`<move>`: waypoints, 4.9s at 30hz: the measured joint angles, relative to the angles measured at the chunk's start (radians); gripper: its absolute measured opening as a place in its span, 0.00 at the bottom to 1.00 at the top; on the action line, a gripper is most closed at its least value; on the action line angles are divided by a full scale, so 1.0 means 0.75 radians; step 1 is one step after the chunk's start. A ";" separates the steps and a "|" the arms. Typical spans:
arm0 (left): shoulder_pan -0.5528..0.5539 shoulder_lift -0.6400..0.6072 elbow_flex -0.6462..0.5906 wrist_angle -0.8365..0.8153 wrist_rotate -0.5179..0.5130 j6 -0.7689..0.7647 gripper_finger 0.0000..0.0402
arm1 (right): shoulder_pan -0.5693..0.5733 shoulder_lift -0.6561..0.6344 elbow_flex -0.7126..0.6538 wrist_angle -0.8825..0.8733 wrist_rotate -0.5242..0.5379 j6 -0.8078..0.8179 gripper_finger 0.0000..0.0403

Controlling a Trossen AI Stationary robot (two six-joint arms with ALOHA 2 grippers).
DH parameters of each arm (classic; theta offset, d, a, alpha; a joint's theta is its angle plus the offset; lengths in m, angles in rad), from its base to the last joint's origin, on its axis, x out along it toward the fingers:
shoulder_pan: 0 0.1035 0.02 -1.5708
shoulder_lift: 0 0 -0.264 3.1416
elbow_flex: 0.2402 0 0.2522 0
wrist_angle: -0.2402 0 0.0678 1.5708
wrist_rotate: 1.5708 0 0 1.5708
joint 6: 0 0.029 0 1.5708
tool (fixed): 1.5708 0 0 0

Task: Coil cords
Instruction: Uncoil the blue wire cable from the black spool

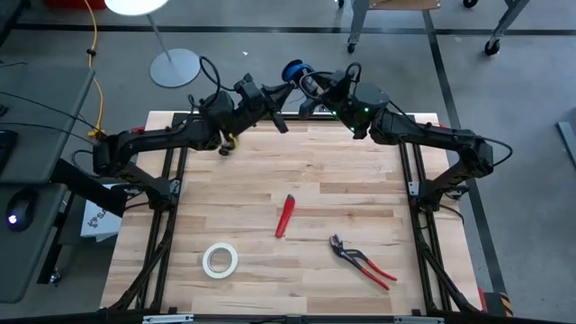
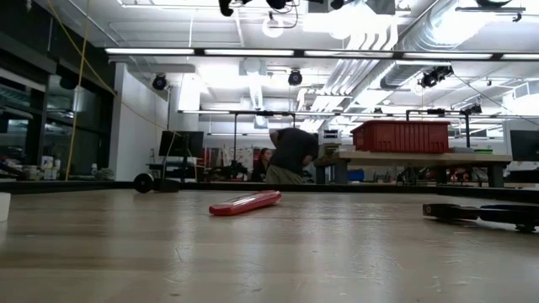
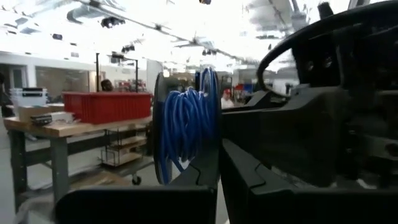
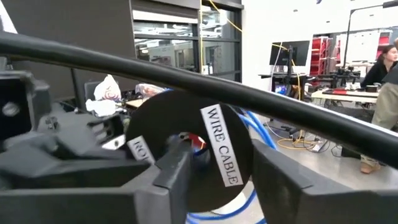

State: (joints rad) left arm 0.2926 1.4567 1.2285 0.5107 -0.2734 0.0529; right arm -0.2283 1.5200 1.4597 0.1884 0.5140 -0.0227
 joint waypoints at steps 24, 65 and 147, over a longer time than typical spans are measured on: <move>0.205 -0.247 0.198 -1.378 0.718 -0.089 0.00 | -0.046 -0.157 -0.001 -0.692 -0.685 -0.086 0.45; 0.159 -0.141 0.555 -1.701 0.835 0.319 0.00 | -0.067 -0.050 -0.001 -0.608 -0.909 0.031 0.13; 0.159 -0.139 0.555 -1.975 0.645 0.364 0.20 | -0.096 -0.179 0.000 -0.841 -0.796 -0.026 0.00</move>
State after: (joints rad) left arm 0.4120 1.3527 1.6445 -0.9708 0.2105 0.3256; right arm -0.3006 1.3856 1.4597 -0.4423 -0.0829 -0.0419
